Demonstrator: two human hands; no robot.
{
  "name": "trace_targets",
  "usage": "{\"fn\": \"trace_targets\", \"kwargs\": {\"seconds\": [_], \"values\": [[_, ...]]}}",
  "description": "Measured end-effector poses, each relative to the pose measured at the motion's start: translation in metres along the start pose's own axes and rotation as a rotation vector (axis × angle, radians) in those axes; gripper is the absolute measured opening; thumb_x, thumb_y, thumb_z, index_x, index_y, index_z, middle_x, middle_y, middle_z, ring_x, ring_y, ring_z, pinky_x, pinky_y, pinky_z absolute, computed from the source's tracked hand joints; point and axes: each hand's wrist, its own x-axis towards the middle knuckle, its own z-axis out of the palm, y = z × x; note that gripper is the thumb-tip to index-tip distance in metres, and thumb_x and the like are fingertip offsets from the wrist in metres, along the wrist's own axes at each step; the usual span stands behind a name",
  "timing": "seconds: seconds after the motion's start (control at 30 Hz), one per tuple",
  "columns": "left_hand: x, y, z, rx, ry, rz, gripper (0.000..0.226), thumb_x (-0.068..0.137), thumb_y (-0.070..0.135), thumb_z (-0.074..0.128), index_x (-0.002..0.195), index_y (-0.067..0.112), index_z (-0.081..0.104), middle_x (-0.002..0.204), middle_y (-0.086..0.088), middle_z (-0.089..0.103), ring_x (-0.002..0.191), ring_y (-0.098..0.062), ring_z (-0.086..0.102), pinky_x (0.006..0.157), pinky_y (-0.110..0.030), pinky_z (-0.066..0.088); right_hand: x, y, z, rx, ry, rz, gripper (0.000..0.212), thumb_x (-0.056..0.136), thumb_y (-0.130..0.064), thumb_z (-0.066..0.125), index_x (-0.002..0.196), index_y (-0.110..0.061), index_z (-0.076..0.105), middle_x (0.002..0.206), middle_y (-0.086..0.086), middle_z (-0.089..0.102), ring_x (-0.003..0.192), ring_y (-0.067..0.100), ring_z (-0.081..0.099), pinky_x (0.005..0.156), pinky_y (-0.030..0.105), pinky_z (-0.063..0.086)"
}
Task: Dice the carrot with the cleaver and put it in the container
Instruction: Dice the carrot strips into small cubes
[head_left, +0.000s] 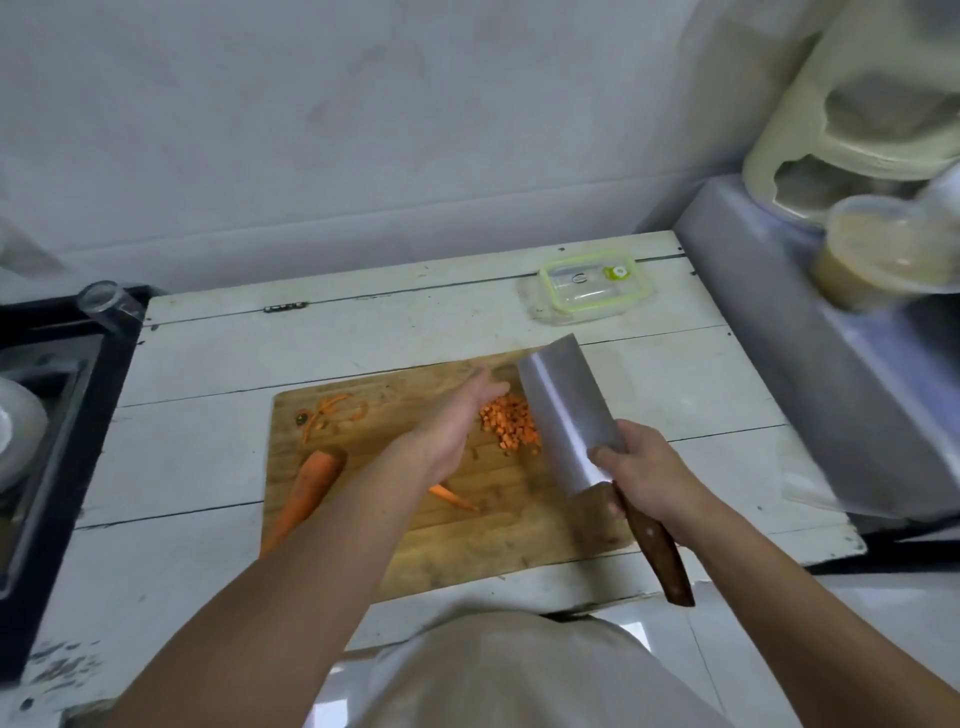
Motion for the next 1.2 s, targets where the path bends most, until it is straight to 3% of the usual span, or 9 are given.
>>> {"fn": "trace_targets", "kwargs": {"seconds": [0.1,0.27,0.37,0.47,0.63,0.73,0.83,1.07,1.2], "values": [[-0.001,-0.004,-0.009,0.047,-0.064,-0.027,0.073,0.097,0.077,0.020,0.132,0.033,0.066,0.168,0.001,0.023,0.157,-0.023,0.011,0.126,-0.052,0.000,0.004,0.004,0.003,-0.093,0.024,-0.030,0.009,0.094,-0.009,0.049,0.100,-0.008,0.057,0.046,0.000,0.054,0.036,0.025,0.050,0.041,0.025,0.039],[-0.005,-0.014,-0.031,0.068,-0.017,0.014,0.072,0.097,0.077,0.024,0.158,0.038,0.031,0.158,0.012,0.043,0.156,-0.023,0.018,0.127,-0.054,0.005,0.007,0.010,0.010,-0.309,0.039,-0.145,0.011,0.096,-0.016,0.053,0.088,-0.024,0.052,0.067,0.001,0.060,0.043,0.016,0.059,0.043,0.027,0.044],[-0.018,-0.013,-0.043,0.272,0.095,0.084,0.047,0.108,0.054,0.037,0.150,0.038,0.046,0.158,0.011,0.043,0.151,-0.021,0.030,0.122,-0.047,0.018,0.007,0.020,0.011,-0.750,0.179,-0.363,0.007,0.092,-0.022,0.057,0.090,-0.026,0.053,0.073,0.000,0.063,0.060,0.026,0.060,0.051,0.035,0.051],[-0.021,-0.019,-0.052,0.424,0.156,0.142,0.035,0.108,0.020,0.048,0.139,0.026,0.063,0.157,0.007,0.044,0.146,-0.021,0.039,0.113,-0.030,0.029,0.006,0.031,0.010,-1.123,0.276,-0.693,0.021,0.074,-0.006,0.068,0.089,-0.016,0.058,0.078,0.003,0.055,0.042,0.033,0.048,0.038,0.029,0.033],[-0.035,-0.048,-0.056,0.297,0.779,0.452,0.027,0.098,0.003,0.053,0.101,0.023,0.071,0.108,0.006,0.069,0.105,-0.019,0.065,0.094,-0.038,0.054,0.000,0.046,0.015,-1.370,0.247,-0.908,0.044,0.065,0.006,0.060,0.105,-0.012,0.061,0.091,0.009,0.049,0.046,0.026,0.047,0.040,0.031,0.033],[-0.049,-0.061,-0.036,0.634,0.436,0.725,0.029,0.090,0.002,0.051,0.098,0.019,0.073,0.101,0.008,0.065,0.100,-0.012,0.057,0.092,-0.031,0.047,0.002,0.052,0.018,-1.367,0.319,-1.003,0.043,0.079,0.002,0.045,0.115,-0.012,0.063,0.091,0.010,0.050,0.058,0.027,0.051,0.053,0.036,0.046],[-0.040,-0.061,-0.005,0.920,0.148,0.722,0.030,0.096,0.009,0.051,0.113,0.022,0.072,0.111,0.011,0.060,0.107,-0.009,0.044,0.098,-0.030,0.038,0.007,0.052,0.018,-1.360,0.370,-1.083,0.044,0.086,0.000,0.038,0.118,-0.013,0.066,0.087,0.011,0.052,0.063,0.029,0.052,0.059,0.039,0.047],[0.008,-0.019,0.009,0.807,0.144,0.282,0.045,0.099,0.000,0.039,0.133,0.018,0.062,0.145,-0.003,0.055,0.135,-0.022,0.047,0.117,-0.037,0.035,0.002,0.049,0.015,-1.305,0.380,-0.994,0.045,0.083,-0.002,0.044,0.121,-0.014,0.066,0.086,0.010,0.050,0.064,0.028,0.051,0.060,0.037,0.044],[-0.010,-0.007,-0.017,0.353,0.306,0.289,0.052,0.092,-0.017,0.037,0.112,0.021,0.066,0.119,0.001,0.068,0.119,-0.018,0.062,0.098,-0.022,0.048,-0.010,0.042,0.016,-1.225,0.296,-0.798,0.051,0.067,0.003,0.067,0.113,-0.019,0.068,0.083,0.006,0.046,0.053,0.024,0.046,0.051,0.029,0.031]]}}
